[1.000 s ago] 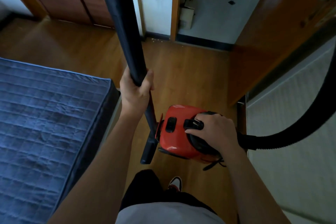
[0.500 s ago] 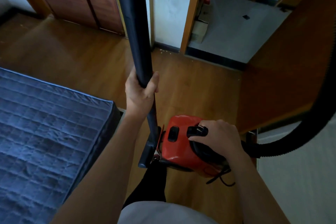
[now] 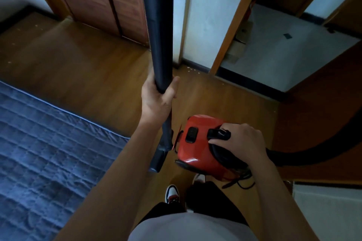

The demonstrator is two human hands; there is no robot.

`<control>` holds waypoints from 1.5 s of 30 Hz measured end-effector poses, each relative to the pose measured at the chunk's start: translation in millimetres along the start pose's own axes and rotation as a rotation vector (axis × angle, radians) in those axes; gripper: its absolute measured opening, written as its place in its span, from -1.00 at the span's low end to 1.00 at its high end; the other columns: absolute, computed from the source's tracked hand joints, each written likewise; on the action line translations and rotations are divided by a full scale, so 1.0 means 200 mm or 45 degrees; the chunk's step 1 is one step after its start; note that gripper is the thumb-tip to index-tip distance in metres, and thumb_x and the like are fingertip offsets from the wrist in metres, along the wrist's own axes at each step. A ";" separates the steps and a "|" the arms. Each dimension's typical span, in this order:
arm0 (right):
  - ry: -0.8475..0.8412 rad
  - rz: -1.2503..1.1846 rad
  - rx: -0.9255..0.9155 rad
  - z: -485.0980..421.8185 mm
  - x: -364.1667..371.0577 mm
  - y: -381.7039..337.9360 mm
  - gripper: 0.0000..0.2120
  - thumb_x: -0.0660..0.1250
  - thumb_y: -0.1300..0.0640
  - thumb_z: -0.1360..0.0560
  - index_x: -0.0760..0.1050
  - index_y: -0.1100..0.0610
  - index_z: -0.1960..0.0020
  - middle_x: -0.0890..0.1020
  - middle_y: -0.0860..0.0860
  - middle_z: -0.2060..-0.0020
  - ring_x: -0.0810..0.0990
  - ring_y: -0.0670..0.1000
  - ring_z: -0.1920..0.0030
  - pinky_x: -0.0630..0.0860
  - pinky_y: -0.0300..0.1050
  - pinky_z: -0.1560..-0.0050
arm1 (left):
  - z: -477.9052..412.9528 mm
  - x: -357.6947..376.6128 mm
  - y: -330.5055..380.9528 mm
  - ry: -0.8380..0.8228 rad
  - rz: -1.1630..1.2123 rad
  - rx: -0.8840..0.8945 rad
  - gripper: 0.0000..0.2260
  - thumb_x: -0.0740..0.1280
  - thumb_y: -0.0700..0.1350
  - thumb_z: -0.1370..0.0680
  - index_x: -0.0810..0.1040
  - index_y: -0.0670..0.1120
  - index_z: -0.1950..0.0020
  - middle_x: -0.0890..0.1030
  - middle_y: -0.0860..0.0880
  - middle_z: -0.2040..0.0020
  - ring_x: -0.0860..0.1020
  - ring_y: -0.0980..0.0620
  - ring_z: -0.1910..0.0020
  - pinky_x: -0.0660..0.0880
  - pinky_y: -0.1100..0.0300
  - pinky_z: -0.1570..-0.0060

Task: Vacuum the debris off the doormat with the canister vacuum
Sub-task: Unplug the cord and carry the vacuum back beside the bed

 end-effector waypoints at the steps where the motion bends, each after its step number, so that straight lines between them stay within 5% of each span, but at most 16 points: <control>1: 0.010 -0.001 -0.012 -0.07 -0.02 -0.02 -0.52 0.25 -0.51 -0.42 0.54 -0.12 0.04 0.64 -0.15 0.20 0.64 0.00 0.12 0.51 -0.08 0.13 | -0.06 -0.02 -0.02 0.025 -0.016 0.001 -0.87 0.36 -0.23 -0.62 0.44 -0.24 0.03 0.52 -0.28 0.33 0.52 0.09 0.40 0.48 0.29 0.30; 7: 0.023 -0.047 -0.137 -0.53 -0.09 -0.18 -0.54 0.31 -0.47 -0.41 0.53 -0.07 0.14 0.61 -0.17 0.30 0.63 -0.05 0.21 0.53 -0.11 0.17 | -0.40 -0.16 -0.18 0.136 -0.041 -0.004 -0.89 0.35 -0.25 -0.62 0.45 -0.24 0.04 0.51 -0.24 0.37 0.49 0.07 0.43 0.48 0.22 0.35; 11: 0.005 -0.053 -0.258 -0.90 -0.15 -0.33 -0.53 0.34 -0.48 -0.37 0.53 -0.07 0.15 0.61 -0.17 0.30 0.62 -0.05 0.21 0.54 -0.09 0.17 | -0.64 -0.24 -0.30 0.219 -0.058 0.012 -0.87 0.37 -0.16 -0.61 0.44 -0.07 0.07 0.51 -0.18 0.36 0.51 0.08 0.42 0.49 0.25 0.34; 20: -0.045 0.067 -0.671 -1.86 -0.32 -0.73 -0.54 0.40 -0.46 -0.35 0.53 -0.06 0.15 0.56 -0.14 0.31 0.67 0.00 0.13 0.27 -0.13 0.24 | -1.41 -0.35 -0.63 0.474 -0.199 -0.003 -0.88 0.37 -0.03 -0.57 0.46 -0.01 0.09 0.53 -0.15 0.34 0.51 -0.15 0.41 0.51 -0.13 0.36; 33: -0.056 0.192 -1.026 -2.74 -0.43 -1.33 -0.44 0.31 -0.52 -0.35 0.51 0.00 0.15 0.62 -0.08 0.33 0.63 -0.01 0.25 0.40 -0.13 0.34 | -1.93 -0.87 -0.76 0.931 -0.333 -0.018 -0.86 0.34 -0.09 -0.57 0.42 -0.05 0.12 0.49 -0.11 0.38 0.48 -0.15 0.45 0.46 0.04 0.41; 38: -0.144 0.169 -1.061 -2.94 -0.37 -1.59 -0.43 0.27 -0.53 -0.33 0.46 0.00 0.20 0.59 -0.09 0.37 0.59 -0.05 0.28 0.56 -0.05 0.24 | -2.03 -1.09 -0.89 1.011 -0.351 -0.083 -0.87 0.36 -0.08 -0.55 0.43 -0.03 0.12 0.50 0.00 0.40 0.49 -0.04 0.45 0.47 0.17 0.38; 45: -0.259 0.227 -1.059 -3.26 -0.35 -2.13 -0.46 0.36 -0.47 -0.36 0.51 0.03 0.15 0.61 -0.07 0.32 0.60 -0.05 0.24 0.48 -0.11 0.23 | -2.35 -1.53 -1.10 1.041 -0.360 -0.115 -0.81 0.36 -0.08 -0.56 0.44 -0.18 0.08 0.50 -0.02 0.38 0.50 -0.02 0.42 0.48 0.19 0.36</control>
Point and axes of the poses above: each hand's wrist, its own z-axis away from the middle knuckle, its own x-axis out of the palm, y = z × x, the point moved 7 cm from there along -z, towards the middle knuckle
